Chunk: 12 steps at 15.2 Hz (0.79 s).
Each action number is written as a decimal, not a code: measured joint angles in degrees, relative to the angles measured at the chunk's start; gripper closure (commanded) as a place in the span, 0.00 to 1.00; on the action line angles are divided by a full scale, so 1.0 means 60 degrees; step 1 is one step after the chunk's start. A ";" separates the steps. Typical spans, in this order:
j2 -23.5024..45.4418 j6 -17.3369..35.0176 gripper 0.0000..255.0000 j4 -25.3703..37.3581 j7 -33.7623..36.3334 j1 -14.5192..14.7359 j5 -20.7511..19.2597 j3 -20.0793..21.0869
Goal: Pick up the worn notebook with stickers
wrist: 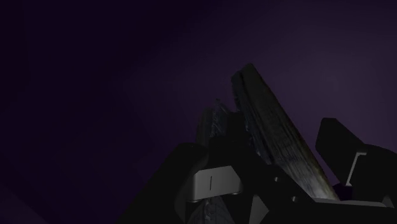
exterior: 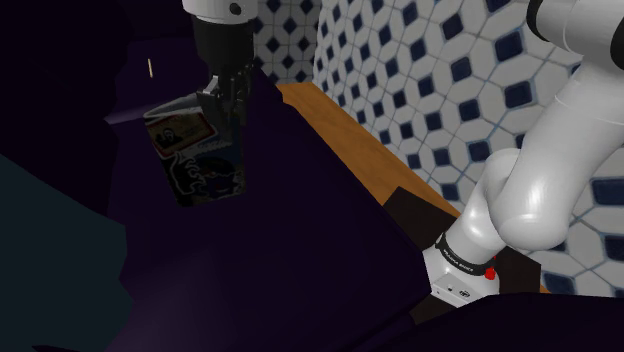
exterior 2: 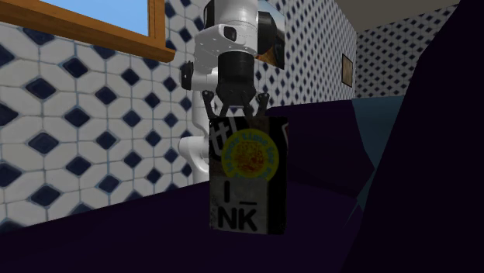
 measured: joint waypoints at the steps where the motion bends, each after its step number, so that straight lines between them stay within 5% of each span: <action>1: 0.0002 -0.0002 1.00 0.0003 -0.0003 -0.0001 0.0000 -0.0001; 12: 0.0181 -0.0977 1.00 0.1115 0.0035 0.0031 -0.0058 0.0022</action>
